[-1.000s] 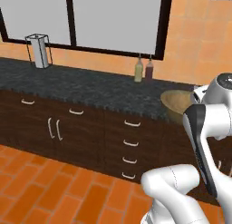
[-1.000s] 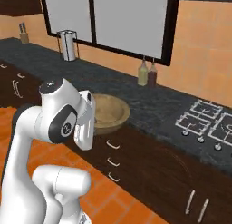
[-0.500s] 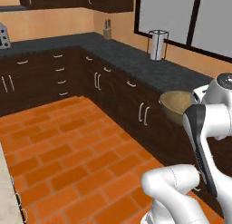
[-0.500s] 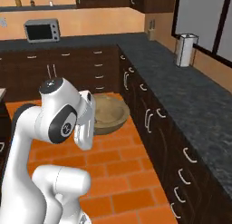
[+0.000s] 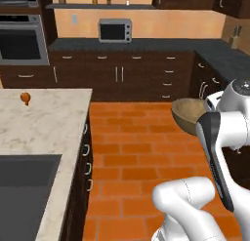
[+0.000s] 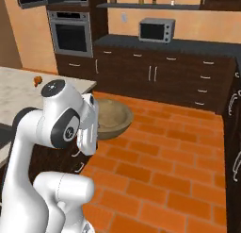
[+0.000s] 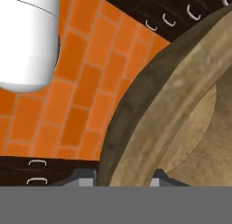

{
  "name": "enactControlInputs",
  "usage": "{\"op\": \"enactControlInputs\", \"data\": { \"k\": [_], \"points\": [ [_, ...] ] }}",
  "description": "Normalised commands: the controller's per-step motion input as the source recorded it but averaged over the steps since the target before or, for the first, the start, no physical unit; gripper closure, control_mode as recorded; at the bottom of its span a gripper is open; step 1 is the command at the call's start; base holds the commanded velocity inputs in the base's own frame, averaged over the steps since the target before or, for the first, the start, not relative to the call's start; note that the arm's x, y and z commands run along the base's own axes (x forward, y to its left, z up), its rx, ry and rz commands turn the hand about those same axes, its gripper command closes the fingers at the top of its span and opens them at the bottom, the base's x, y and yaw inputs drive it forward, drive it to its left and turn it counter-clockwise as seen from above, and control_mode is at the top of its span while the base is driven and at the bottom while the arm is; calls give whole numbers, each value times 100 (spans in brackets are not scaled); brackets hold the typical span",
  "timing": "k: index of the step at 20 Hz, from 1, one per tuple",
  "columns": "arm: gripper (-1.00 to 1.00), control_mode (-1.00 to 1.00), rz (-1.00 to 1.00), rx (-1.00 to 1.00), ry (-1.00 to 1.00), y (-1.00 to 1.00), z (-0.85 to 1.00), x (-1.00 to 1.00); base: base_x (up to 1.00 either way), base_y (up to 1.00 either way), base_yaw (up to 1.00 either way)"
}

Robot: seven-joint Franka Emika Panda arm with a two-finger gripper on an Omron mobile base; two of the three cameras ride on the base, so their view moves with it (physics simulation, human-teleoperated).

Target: Pick the sweet potato from the sink and place it in the bowl. Then pick the bowl and place it in the microwave. Then close the microwave door and press the start button.

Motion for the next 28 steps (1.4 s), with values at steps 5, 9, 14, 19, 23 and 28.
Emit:
{"op": "enactControlInputs", "data": {
  "k": [5,9,14,19,23,28],
  "points": [
    [100,100,0,0,0,0,0,0,79,-48,73],
    [100,100,0,0,0,0,0,0,71,-96,53],
    [100,100,0,0,0,0,0,0,52,-100,34],
    [100,100,0,0,0,0,0,0,47,-100,27],
    [100,100,0,0,0,0,0,0,51,-100,28],
    [100,100,0,0,0,0,0,0,78,-100,36]
  ]
}}
